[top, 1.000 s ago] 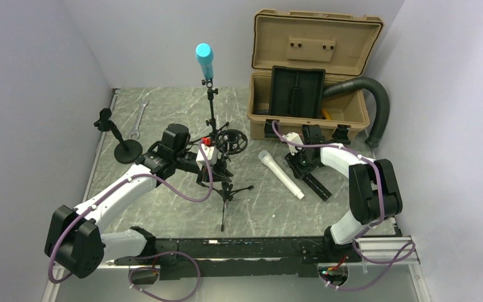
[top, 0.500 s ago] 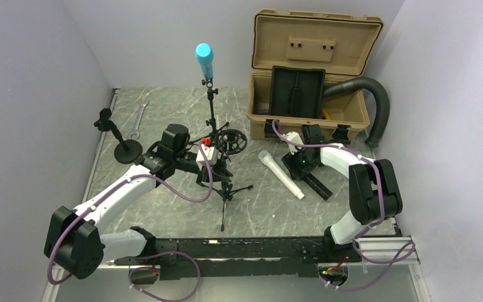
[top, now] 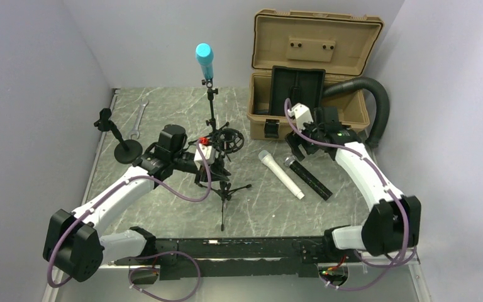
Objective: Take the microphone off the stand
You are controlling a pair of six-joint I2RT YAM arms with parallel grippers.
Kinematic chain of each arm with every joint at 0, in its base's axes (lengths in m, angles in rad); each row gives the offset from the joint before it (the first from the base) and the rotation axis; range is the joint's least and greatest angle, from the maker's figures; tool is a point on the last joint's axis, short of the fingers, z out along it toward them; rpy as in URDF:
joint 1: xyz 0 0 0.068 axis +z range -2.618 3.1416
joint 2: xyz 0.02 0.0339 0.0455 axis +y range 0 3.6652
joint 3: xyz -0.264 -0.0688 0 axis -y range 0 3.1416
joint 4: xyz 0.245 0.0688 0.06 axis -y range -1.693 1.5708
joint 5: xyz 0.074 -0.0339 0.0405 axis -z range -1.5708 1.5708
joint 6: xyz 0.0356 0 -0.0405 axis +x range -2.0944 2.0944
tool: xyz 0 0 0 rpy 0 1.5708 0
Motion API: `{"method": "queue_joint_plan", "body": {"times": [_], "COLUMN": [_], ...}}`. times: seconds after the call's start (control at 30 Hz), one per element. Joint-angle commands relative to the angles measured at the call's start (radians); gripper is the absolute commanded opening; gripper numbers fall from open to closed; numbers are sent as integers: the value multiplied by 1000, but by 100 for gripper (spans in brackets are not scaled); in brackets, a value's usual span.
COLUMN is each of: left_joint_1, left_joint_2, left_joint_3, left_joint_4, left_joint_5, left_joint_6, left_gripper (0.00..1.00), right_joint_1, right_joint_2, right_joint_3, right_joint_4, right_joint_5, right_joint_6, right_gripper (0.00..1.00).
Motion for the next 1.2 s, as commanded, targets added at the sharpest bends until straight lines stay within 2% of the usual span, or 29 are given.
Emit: {"method": "queue_joint_plan", "body": {"times": [0.0,0.17,0.37,0.5,0.67,0.93,1.17], "left_joint_1": [22,28,28,28,29,29,30], "left_joint_2": [-6,7,24,28,21,5,-4], "left_joint_3": [-9,40,132,171,189,212,264], "left_joint_4": [45,62,49,66,151,335,391], "left_joint_5": [-58,-46,-73,-88,-73,-75,-134], "left_joint_6": [30,-70,-209,-295,-427,-671,-767], "left_gripper": [0,0,0,0,0,0,0], "right_joint_1": [4,44,221,248,288,329,344], "right_joint_2": [-126,-194,-210,-179,-128,-105,-90], "right_joint_3": [94,123,95,76,58,-44,-92], "right_joint_4": [-120,-171,-86,8,91,348,504], "right_joint_5": [-129,-446,-613,-747,-803,-851,-873], "right_joint_6": [-33,-73,-85,-57,-34,87,216], "right_gripper": [85,83,81,80,77,76,75]}}
